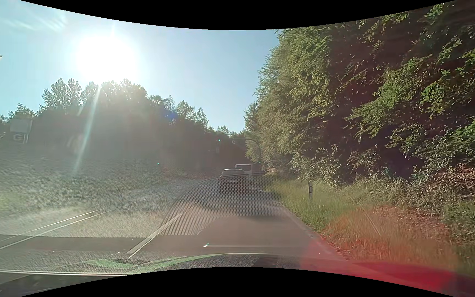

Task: Follow the waypoints while adhering to traffic rules and regulations

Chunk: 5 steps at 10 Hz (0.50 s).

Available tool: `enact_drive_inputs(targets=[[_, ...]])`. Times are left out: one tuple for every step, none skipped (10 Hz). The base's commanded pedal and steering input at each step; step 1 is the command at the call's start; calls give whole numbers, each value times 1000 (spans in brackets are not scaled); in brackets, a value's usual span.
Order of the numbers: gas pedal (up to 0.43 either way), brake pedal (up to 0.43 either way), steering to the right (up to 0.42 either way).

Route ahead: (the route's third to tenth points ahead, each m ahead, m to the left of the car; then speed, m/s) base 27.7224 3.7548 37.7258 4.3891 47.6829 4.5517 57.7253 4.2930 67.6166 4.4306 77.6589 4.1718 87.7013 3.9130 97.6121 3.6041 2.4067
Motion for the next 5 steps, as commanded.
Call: enact_drive_inputs(targets=[[0,0,-6],[0,0,-5],[0,0,-5],[0,0,-5],[0,0,-5]])
